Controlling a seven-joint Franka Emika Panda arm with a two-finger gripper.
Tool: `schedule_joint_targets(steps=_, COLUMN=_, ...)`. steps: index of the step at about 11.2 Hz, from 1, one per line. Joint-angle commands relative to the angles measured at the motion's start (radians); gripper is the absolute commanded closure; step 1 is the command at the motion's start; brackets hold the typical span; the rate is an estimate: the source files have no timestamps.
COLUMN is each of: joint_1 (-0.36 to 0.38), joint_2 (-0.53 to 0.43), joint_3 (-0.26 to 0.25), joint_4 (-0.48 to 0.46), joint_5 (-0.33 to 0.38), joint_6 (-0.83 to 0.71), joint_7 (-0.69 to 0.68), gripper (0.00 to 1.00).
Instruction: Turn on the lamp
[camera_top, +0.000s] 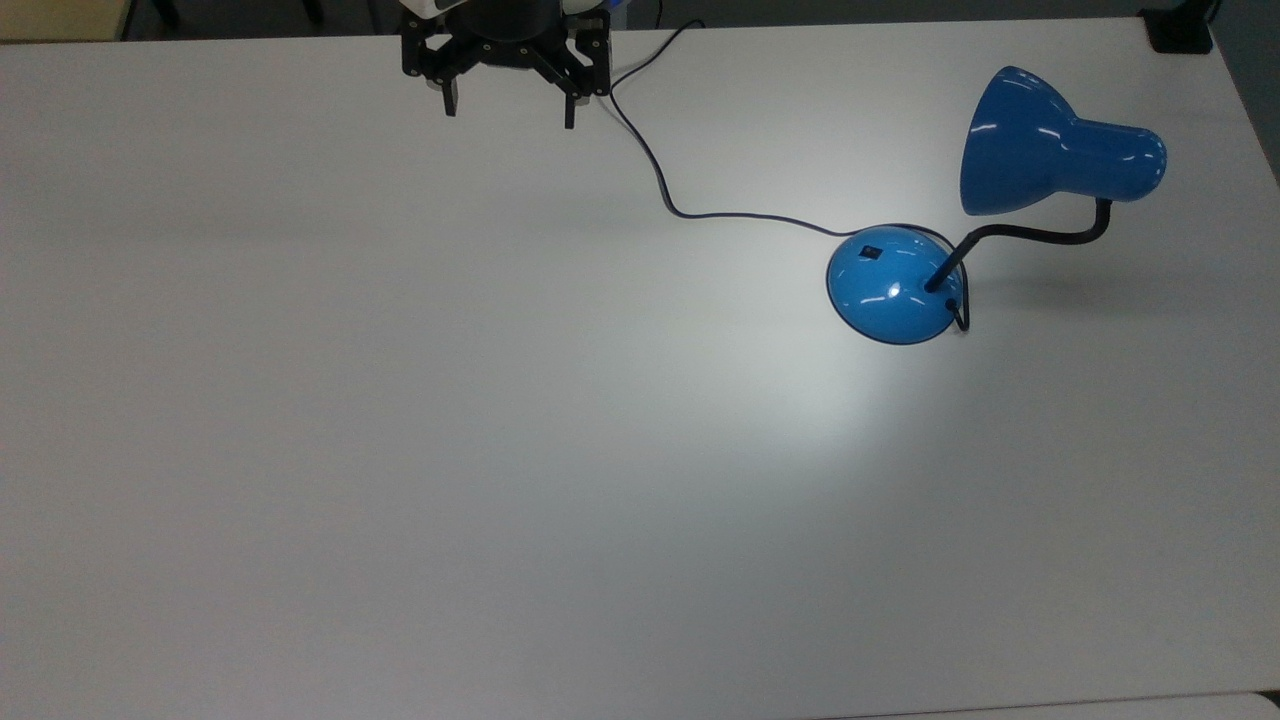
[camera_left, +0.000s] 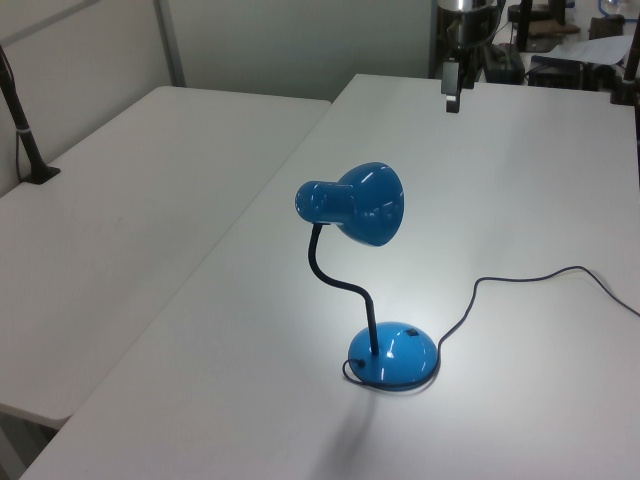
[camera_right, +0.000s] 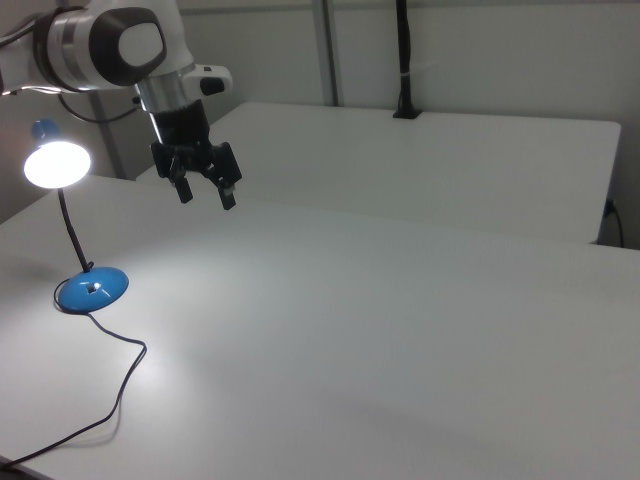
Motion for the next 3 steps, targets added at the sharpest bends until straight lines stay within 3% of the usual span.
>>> schedule_joint_targets(steps=1, joint_1=0.003, joint_2=-0.021, joint_3=-0.016, joint_4=0.01, joint_5=-0.01, joint_6=-0.049, joint_7=0.018, gripper=0.0)
schedule_joint_targets(steps=3, joint_1=0.001, joint_2=-0.022, joint_3=-0.017, joint_4=0.01, joint_5=-0.008, joint_6=-0.059, joint_7=0.021, gripper=0.0)
